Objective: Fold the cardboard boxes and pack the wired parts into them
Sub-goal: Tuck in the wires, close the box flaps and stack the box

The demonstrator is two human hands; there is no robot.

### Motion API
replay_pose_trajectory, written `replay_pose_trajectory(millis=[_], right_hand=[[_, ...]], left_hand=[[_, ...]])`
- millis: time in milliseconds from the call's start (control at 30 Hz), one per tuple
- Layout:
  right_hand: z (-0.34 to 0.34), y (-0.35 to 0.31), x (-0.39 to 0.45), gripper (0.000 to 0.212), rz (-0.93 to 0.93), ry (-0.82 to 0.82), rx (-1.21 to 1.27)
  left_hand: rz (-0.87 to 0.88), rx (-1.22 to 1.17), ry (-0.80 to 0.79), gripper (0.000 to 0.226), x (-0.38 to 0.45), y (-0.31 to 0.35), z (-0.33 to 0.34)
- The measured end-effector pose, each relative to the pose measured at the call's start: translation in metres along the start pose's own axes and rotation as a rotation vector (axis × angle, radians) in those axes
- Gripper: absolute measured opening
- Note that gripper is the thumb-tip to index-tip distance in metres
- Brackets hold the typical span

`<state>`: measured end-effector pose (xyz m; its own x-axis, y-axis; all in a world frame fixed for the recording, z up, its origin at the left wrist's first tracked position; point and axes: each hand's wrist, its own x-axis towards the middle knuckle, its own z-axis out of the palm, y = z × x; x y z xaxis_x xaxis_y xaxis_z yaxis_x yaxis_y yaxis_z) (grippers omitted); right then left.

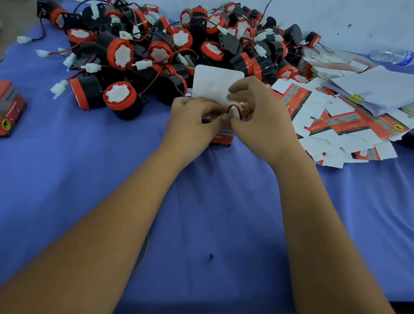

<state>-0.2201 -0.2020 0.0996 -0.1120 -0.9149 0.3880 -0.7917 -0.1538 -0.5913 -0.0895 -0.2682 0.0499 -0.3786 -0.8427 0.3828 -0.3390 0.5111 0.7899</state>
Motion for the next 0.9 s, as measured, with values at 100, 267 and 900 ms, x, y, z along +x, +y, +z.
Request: replay_pose_trajectory(millis=[100,267,900], right_hand=[[-0.001,0.003,-0.005,0.036,0.046,0.095,0.128],[-0.006,0.006,-0.01,0.02,0.12,0.111,0.197],[0.016,0.005,-0.009,0.027,-0.213,0.212,-0.155]], left_hand=[[0.024,0.094,0.025,0.025,-0.001,0.001,0.002],[-0.002,0.086,0.097,0.016,-0.003,0.003,0.004],[0.021,0.072,0.085,0.017,-0.001,0.002,0.003]])
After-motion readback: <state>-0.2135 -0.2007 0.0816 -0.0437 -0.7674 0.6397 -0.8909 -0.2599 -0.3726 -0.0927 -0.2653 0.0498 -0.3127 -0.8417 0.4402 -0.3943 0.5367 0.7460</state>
